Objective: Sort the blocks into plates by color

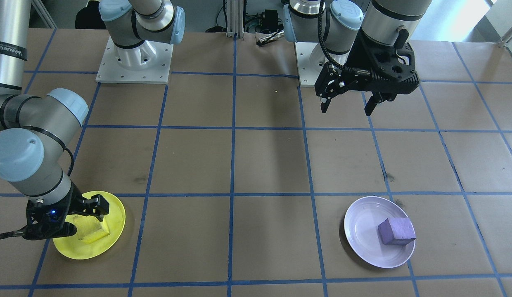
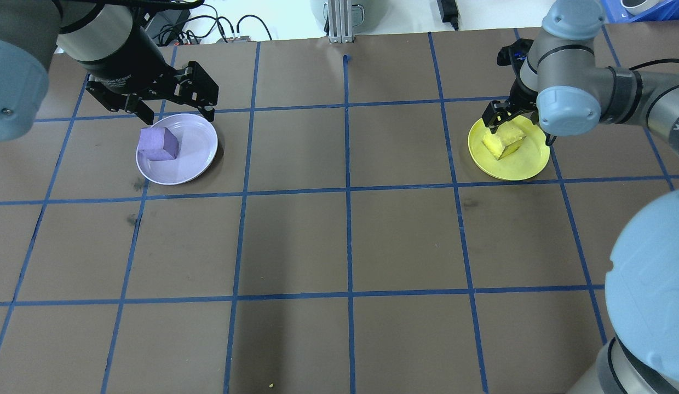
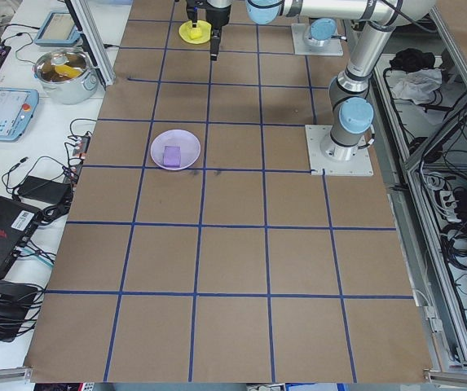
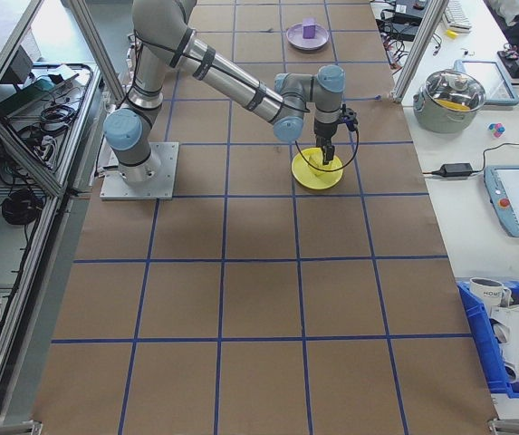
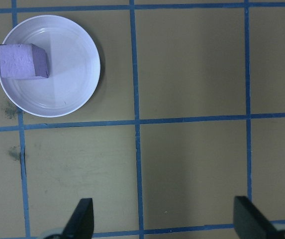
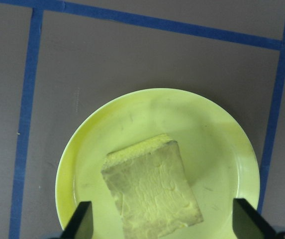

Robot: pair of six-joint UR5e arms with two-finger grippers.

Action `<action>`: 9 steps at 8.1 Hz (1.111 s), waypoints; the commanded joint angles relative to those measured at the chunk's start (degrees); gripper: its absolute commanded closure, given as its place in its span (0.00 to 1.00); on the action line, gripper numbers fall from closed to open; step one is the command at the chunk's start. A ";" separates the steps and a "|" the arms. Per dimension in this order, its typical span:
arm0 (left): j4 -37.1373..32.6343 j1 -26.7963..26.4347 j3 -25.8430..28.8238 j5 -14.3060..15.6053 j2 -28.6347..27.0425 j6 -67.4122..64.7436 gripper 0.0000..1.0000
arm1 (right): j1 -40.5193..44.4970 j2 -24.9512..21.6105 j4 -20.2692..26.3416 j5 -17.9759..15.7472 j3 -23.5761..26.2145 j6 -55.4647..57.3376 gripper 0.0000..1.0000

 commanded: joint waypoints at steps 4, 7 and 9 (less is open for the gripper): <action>-0.33 0.00 0.00 0.09 0.33 0.05 0.00 | 0.87 -20.17 16.26 5.74 -0.45 8.98 0.00; 0.02 0.00 -1.40 0.01 0.68 0.05 0.00 | 5.52 -27.48 24.09 5.75 -0.37 15.01 0.00; 0.20 0.00 -1.85 -0.08 0.86 0.05 0.00 | 6.41 -29.96 28.68 5.49 -0.37 15.62 0.00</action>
